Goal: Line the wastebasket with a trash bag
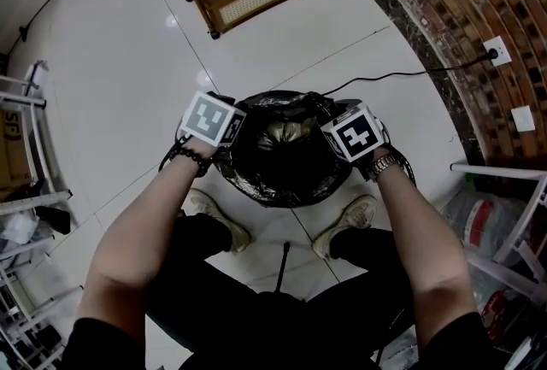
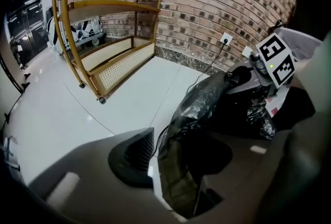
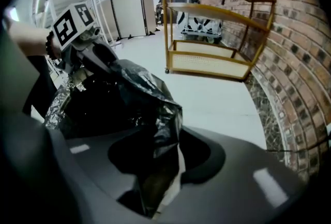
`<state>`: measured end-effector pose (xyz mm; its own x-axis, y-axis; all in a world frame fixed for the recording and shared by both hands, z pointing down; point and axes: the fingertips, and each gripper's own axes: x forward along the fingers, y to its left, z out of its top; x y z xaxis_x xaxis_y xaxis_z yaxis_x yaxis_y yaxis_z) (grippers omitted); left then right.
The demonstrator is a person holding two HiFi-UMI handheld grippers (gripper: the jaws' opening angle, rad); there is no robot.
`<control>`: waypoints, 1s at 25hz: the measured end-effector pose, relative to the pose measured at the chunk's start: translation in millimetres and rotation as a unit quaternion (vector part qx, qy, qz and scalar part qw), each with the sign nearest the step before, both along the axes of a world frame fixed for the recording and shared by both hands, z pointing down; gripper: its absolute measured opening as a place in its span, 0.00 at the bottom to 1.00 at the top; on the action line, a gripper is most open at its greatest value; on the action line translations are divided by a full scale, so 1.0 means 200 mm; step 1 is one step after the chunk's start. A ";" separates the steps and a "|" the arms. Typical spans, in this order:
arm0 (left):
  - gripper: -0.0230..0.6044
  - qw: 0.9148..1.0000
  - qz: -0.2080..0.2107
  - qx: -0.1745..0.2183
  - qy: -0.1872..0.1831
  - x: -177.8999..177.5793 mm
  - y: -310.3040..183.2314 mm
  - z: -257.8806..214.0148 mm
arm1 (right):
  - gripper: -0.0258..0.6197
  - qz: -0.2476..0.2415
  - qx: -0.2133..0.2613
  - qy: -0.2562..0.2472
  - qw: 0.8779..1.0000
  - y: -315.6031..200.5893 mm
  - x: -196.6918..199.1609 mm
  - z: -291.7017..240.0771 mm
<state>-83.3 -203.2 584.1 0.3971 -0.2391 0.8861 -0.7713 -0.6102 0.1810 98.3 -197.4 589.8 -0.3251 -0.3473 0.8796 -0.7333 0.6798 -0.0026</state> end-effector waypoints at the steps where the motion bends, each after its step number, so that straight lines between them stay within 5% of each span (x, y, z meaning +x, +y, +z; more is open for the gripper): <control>1: 0.34 1.000 0.003 0.002 0.004 0.01 0.00 0.00 | 0.24 0.000 0.000 -0.004 1.000 0.00 -0.01 0.01; 4: 0.26 1.000 0.021 0.006 0.017 0.06 -0.01 0.00 | 0.12 0.008 -0.002 -0.015 1.000 0.01 -0.04 0.02; 8: 0.12 0.998 0.055 0.008 0.010 0.11 0.01 0.01 | 0.10 0.033 -0.013 -0.033 0.999 0.01 -0.04 0.05; 21: 0.12 0.998 0.060 0.005 -0.006 0.11 0.02 0.06 | 0.10 0.065 -0.034 -0.042 0.996 0.01 -0.01 0.10; 22: 0.14 0.998 0.062 0.004 -0.012 0.10 0.02 0.07 | 0.11 0.064 -0.032 -0.041 0.997 0.01 -0.01 0.10; 25: 0.49 0.998 0.064 0.005 -0.002 0.11 0.02 0.06 | 0.32 0.060 -0.026 -0.046 0.997 0.00 0.02 0.07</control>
